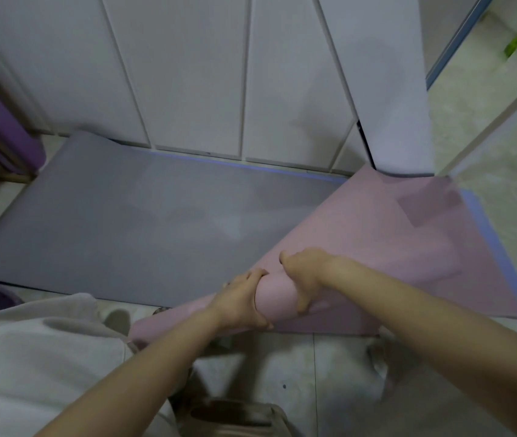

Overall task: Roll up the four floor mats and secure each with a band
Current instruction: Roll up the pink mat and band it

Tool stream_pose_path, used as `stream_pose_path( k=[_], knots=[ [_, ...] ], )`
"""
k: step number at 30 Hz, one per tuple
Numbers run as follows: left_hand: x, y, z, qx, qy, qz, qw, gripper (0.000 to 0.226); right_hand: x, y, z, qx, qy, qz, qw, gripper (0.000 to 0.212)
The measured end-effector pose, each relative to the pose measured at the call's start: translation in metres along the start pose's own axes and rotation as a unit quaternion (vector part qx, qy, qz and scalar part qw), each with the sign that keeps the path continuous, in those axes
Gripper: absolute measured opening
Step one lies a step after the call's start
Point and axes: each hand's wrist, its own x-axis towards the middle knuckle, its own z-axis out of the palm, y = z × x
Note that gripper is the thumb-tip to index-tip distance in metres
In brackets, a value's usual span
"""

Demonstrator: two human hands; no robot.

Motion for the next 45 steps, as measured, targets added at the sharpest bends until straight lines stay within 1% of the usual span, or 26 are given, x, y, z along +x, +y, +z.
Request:
stream_pose_path(
  k=[2, 4, 8, 11, 13, 16, 18, 20, 21, 23, 25, 26, 27, 29, 31, 32, 34, 35, 37, 39, 41, 44, 45],
  knots=[
    [-0.006, 0.001, 0.01, 0.034, 0.051, -0.002, 0.998, 0.098, 0.004, 0.004, -0.005, 0.022, -0.032, 0.011, 0.999, 0.094],
    [-0.01, 0.002, 0.013, 0.033, 0.071, -0.005, 0.997, 0.095, 0.007, 0.006, -0.007, 0.038, -0.059, 0.011, 0.998, 0.092],
    [-0.004, 0.004, 0.007, 0.016, 0.018, 0.006, 1.0, 0.083, 0.006, 0.01, -0.004, 0.075, -0.104, 0.016, 0.992, 0.087],
    [0.005, 0.01, -0.003, 0.047, -0.028, 0.018, 0.998, 0.077, 0.0, 0.013, -0.003, 0.075, -0.107, 0.014, 0.991, 0.084],
    [0.01, 0.012, -0.008, 0.047, -0.064, 0.019, 0.997, 0.078, -0.006, 0.012, 0.0, 0.037, -0.072, 0.009, 0.997, 0.082],
    [0.02, 0.014, -0.015, 0.022, -0.11, 0.024, 0.993, 0.091, -0.017, 0.0, 0.01, -0.099, 0.023, -0.005, 0.995, 0.08],
    [0.029, 0.014, -0.02, 0.009, -0.136, 0.029, 0.99, 0.097, -0.023, -0.01, 0.018, -0.168, 0.084, -0.009, 0.982, 0.067],
    [0.035, 0.014, -0.022, -0.005, -0.155, 0.034, 0.987, 0.098, -0.025, -0.012, 0.023, -0.182, 0.122, -0.01, 0.976, 0.051],
    [0.036, 0.013, -0.021, -0.013, -0.157, 0.032, 0.987, 0.098, -0.024, -0.011, 0.024, -0.179, 0.13, -0.009, 0.975, 0.05],
    [0.033, 0.011, -0.016, -0.039, -0.14, 0.024, 0.989, 0.098, -0.02, -0.006, 0.025, -0.159, 0.129, -0.007, 0.979, 0.056],
    [0.027, 0.01, -0.009, -0.07, -0.104, 0.023, 0.992, 0.095, -0.014, 0.0, 0.025, -0.132, 0.126, -0.006, 0.983, 0.064],
    [0.024, 0.011, -0.007, -0.066, -0.085, 0.028, 0.994, 0.094, -0.012, 0.003, 0.025, -0.117, 0.123, -0.006, 0.985, 0.067],
    [0.021, 0.011, -0.006, -0.041, -0.064, 0.036, 0.996, 0.094, -0.01, 0.006, 0.024, -0.099, 0.121, -0.007, 0.988, 0.07],
    [0.015, 0.013, -0.005, 0.049, -0.013, 0.053, 0.997, 0.1, -0.008, 0.013, 0.022, -0.056, 0.113, -0.005, 0.992, 0.075],
    [0.011, 0.013, -0.001, 0.126, 0.027, 0.053, 0.99, 0.108, -0.006, 0.021, 0.016, -0.019, 0.088, 0.008, 0.996, 0.081],
    [0.009, 0.013, 0.001, 0.146, 0.037, 0.048, 0.987, 0.111, -0.006, 0.026, 0.013, -0.005, 0.071, 0.016, 0.997, 0.084],
    [0.007, 0.014, 0.007, 0.145, 0.04, 0.035, 0.988, 0.11, -0.006, 0.033, 0.008, 0.019, 0.035, 0.025, 0.999, 0.088],
    [0.007, 0.014, 0.009, 0.13, 0.035, 0.034, 0.99, 0.106, -0.007, 0.035, 0.006, 0.029, 0.018, 0.026, 0.999, 0.088],
    [0.009, 0.014, 0.008, 0.096, 0.023, 0.049, 0.994, 0.094, -0.01, 0.039, 0.004, 0.052, -0.014, 0.025, 0.998, 0.085],
    [0.013, 0.014, 0.005, 0.087, 0.015, 0.072, 0.994, 0.087, -0.012, 0.041, 0.003, 0.068, -0.035, 0.031, 0.997, 0.081],
    [0.018, 0.013, 0.001, 0.093, 0.01, 0.08, 0.992, 0.085, -0.013, 0.04, 0.006, 0.043, -0.032, 0.031, 0.998, 0.08],
    [0.024, 0.013, -0.005, 0.094, 0.007, 0.083, 0.992, 0.085, -0.015, 0.034, 0.016, -0.09, 0.031, 0.035, 0.995, 0.085],
    [0.026, 0.014, -0.008, 0.101, 0.008, 0.085, 0.991, 0.084, -0.016, 0.033, 0.018, -0.115, 0.051, 0.04, 0.991, 0.086]
  ],
)
